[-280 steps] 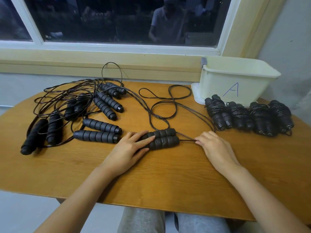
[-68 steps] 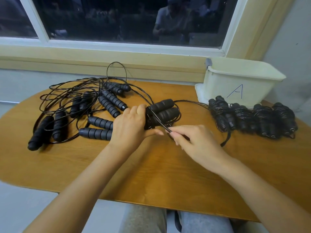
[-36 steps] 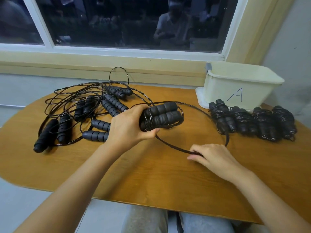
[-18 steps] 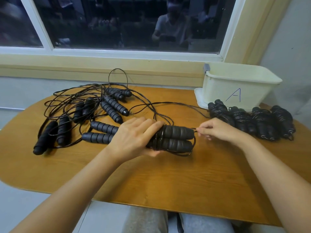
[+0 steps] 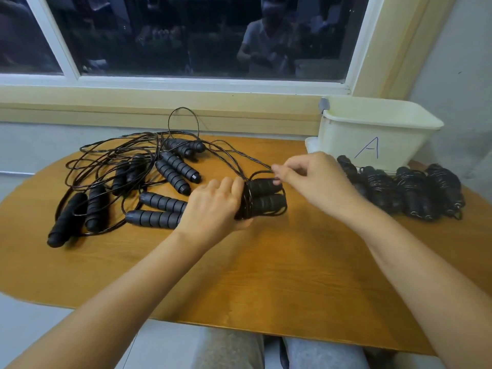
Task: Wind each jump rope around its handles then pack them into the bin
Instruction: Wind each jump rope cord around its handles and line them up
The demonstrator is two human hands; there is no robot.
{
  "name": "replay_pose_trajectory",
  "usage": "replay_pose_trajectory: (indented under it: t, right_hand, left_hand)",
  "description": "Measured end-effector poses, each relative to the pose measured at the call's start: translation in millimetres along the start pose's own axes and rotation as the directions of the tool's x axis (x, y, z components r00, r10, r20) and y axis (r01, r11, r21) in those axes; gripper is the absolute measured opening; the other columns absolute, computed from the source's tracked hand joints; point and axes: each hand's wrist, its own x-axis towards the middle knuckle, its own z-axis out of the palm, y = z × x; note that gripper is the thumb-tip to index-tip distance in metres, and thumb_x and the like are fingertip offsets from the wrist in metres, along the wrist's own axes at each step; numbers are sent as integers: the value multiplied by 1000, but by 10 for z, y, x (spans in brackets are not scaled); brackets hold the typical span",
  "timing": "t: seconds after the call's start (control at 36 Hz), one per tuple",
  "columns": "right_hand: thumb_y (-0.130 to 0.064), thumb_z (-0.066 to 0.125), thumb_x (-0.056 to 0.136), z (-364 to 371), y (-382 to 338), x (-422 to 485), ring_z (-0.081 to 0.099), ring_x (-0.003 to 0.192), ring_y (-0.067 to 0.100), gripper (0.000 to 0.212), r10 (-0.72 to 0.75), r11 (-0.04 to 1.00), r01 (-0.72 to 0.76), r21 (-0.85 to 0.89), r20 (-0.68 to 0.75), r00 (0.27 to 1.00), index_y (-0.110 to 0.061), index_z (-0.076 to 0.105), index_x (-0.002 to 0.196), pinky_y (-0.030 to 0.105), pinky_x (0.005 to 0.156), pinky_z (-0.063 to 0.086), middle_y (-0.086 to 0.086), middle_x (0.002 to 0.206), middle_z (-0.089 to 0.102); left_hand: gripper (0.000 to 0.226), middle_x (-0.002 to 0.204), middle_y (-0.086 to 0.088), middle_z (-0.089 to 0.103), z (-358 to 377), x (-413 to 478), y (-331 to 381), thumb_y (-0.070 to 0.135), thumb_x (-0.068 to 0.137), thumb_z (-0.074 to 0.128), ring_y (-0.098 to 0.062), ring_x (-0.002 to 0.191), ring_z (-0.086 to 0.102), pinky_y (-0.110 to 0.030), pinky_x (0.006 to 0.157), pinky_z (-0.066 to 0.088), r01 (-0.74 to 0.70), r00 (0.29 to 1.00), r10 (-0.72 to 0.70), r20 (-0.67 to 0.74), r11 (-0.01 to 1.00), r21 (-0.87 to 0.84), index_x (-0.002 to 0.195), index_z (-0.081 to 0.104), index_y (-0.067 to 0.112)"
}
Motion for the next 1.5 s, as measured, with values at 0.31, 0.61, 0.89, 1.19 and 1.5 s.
replay_pose_trajectory:
  t: [0.31, 0.61, 0.89, 1.19, 1.5]
  right_hand:
    - [-32, 58, 97, 506, 152, -415, 50, 47, 9, 24, 69, 992, -62, 111, -63, 996, -22, 76, 85, 30, 53, 46, -9, 61, 63]
    - [-12, 71, 89, 628, 273, -468, 66, 62, 11, 5, 268, 800, -275, 534, 91, 959, -15, 74, 92, 18, 64, 53, -3, 79, 77]
    - [-20, 82, 77, 763, 270, -301, 69, 75, 1, 9, 377, 790, -291, 539, -54, 925, -26, 77, 75, 18, 74, 51, -9, 76, 75]
    - [-51, 87, 58, 480, 476, -138, 37, 138, 22, 103, -349, 917, 252, -309, -317, 882, -17, 39, 143, 51, 116, 29, 4, 149, 43]
    - [-47, 75, 77, 297, 494, -100, 65, 102, 9, 51, -451, 890, 417, -184, -226, 863, -21, 70, 121, 38, 109, 40, -3, 109, 74]
  left_hand:
    - [78, 71, -4, 60, -69, 74, -63, 79, 67, 53, -23, 58, 60, -24, 44, 29, 178, 978, -168, 120, 981, -72, 97, 63, 7]
    - [105, 87, 5, 69, -126, 77, -89, 96, 51, 35, -19, 78, 66, -26, 58, 36, 293, 956, -256, 142, 859, -421, 117, 64, 19]
    - [88, 75, 0, 71, -195, 141, -41, 88, 54, 47, -11, 66, 65, -39, 62, 54, 387, 918, -204, 339, 639, -665, 107, 72, 22]
    - [75, 60, 5, 63, -205, 194, -57, 87, 63, 56, -14, 60, 64, -37, 58, 51, 426, 876, -76, 476, 583, -692, 101, 70, 24]
    - [90, 101, -10, 75, -223, 357, -277, 82, 74, 18, -19, 88, 74, -22, 73, 57, 716, 698, 36, 716, 15, -698, 118, 63, 18]
